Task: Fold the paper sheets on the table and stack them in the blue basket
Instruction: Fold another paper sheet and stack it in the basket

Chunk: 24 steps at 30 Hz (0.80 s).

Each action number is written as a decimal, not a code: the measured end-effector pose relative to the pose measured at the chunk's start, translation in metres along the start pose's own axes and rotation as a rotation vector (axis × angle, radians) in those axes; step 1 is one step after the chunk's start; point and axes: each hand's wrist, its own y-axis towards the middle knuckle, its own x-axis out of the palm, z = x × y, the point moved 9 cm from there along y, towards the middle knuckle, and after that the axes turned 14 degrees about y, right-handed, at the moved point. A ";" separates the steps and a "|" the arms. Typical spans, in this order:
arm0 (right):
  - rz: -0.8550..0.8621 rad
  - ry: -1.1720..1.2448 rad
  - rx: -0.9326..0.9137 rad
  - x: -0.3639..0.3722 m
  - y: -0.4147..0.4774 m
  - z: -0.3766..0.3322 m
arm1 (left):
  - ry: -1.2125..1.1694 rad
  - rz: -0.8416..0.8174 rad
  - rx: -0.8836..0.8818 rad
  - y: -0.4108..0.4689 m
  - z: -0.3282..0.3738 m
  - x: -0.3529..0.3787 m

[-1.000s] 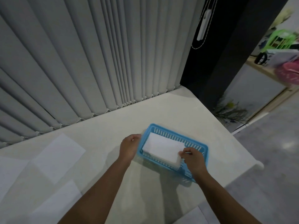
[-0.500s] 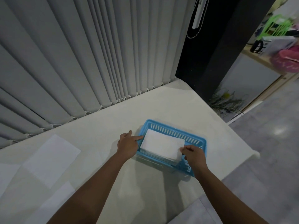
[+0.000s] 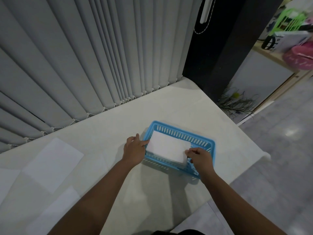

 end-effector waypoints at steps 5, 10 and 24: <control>0.091 -0.142 -0.077 -0.011 0.000 -0.001 | -0.050 0.140 0.003 -0.006 0.000 -0.012; 0.060 -0.491 -0.456 0.004 -0.007 -0.027 | -0.029 0.330 0.093 -0.007 0.021 -0.030; -0.301 -1.176 -0.554 0.054 -0.002 0.023 | 0.438 0.181 0.348 0.008 0.050 0.026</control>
